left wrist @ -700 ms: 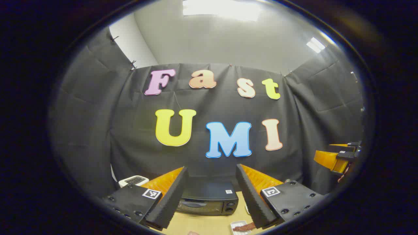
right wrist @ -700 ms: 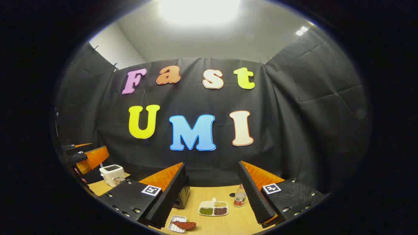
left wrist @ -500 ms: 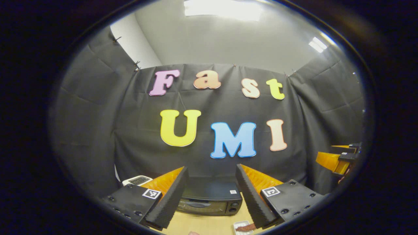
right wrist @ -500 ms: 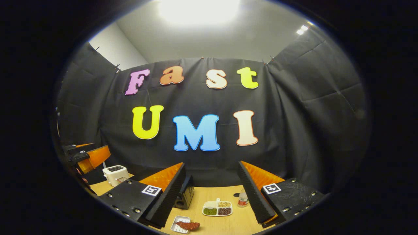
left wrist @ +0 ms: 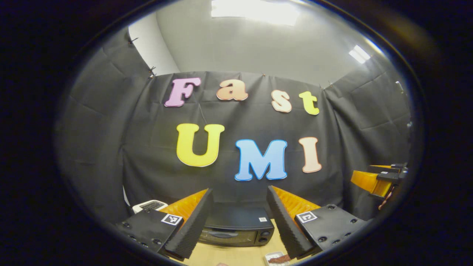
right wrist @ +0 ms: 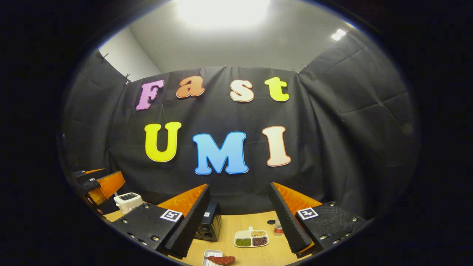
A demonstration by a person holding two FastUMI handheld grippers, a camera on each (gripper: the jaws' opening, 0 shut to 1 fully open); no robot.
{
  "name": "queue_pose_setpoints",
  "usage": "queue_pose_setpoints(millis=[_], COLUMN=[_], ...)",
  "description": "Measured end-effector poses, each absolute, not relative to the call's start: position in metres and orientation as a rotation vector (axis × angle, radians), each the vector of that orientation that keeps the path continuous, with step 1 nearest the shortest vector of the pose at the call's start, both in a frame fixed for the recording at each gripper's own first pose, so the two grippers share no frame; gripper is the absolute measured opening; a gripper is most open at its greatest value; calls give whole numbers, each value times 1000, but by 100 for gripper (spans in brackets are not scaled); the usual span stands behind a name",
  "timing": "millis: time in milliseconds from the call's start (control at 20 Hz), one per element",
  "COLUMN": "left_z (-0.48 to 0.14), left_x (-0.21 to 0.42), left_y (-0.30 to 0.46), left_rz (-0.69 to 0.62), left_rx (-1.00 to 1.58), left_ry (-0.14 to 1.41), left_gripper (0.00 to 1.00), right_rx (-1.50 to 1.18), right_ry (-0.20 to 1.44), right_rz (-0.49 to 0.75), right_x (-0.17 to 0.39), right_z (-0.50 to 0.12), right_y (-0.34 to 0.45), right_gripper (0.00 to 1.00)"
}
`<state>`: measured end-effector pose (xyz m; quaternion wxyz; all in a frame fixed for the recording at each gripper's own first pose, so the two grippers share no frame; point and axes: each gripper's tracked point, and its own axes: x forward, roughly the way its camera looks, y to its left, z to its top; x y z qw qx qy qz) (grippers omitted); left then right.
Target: Open the electric oven with the left hand, put the food in, and close the electric oven.
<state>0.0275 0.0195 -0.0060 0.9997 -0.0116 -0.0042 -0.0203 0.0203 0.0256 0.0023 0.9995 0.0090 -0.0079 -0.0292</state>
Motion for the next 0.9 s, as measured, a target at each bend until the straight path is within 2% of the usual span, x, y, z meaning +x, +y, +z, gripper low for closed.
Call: queue_pose_setpoints(millis=[150, 200, 350, 400, 450, 550, 600, 700, 900], left_z=[-45, -67, -137, -155, -170, -193, -205, -223, -254], left_x=[45, 50, 63, 68, 72, 85, 92, 114, 153], left_y=[17, 17, 25, 27, 26, 25, 27, 34, 40], left_rz=[-70, -78, -71, -70, -76, -95, -92, -67, -51], left_rx=[-2, -14, -49, -41, -27, -3, -1, -15, -18], left_ry=[38, 80, 211, 246, 273, 310, 336, 368, 415], left_gripper=[100, 91, 100, 100, 92, 100, 96, 100, 96], right_rx=[24, 24, -13, -23, -28, -35, -27, -11, -48], right_ry=[6, 11, 19, 32, 49, 91, 114, 140, 157], right_rz=[-92, -99, -130, -141, -150, -173, -180, -176, -203], right_x=[19, 18, 10, 8, 6, 4, 4, 5, 9], right_z=[-5, -6, -12, -18, -25, -38, -44, -50, -55], right_y=[19, 18, 7, 3, 0, -8, -10, -10, -23], right_gripper=[97, 97, 97, 97, 97, 97, 97, 97, 97])
